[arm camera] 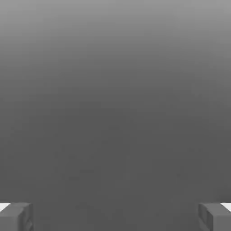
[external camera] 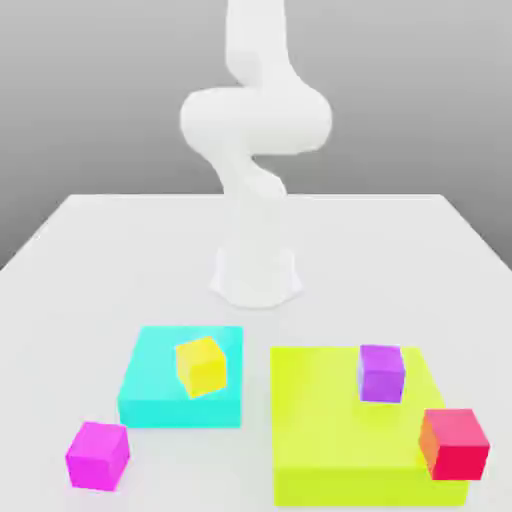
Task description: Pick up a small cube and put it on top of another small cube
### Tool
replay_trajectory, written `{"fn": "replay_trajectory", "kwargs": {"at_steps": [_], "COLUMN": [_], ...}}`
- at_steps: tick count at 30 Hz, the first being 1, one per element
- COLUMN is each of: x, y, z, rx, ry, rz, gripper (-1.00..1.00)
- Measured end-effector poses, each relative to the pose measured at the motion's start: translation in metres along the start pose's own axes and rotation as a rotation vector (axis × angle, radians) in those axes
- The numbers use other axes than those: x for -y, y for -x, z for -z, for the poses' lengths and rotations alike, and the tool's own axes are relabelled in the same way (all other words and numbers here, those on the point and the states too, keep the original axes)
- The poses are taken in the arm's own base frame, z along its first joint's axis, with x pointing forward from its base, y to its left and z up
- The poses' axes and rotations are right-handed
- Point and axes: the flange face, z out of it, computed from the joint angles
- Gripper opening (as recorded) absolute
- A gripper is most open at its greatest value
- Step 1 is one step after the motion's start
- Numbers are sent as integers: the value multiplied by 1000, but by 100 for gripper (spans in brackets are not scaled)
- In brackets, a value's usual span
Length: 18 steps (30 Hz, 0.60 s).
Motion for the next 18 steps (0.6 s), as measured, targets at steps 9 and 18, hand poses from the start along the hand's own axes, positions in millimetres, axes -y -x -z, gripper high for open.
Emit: {"fn": "replay_trajectory", "kwargs": {"at_steps": [9, 18], "x": [-73, -196], "y": [-17, 7], "z": [-173, -311], "rx": [159, 323], "ry": [203, 394], "rz": [-26, -73], "gripper": [0, 0]}}
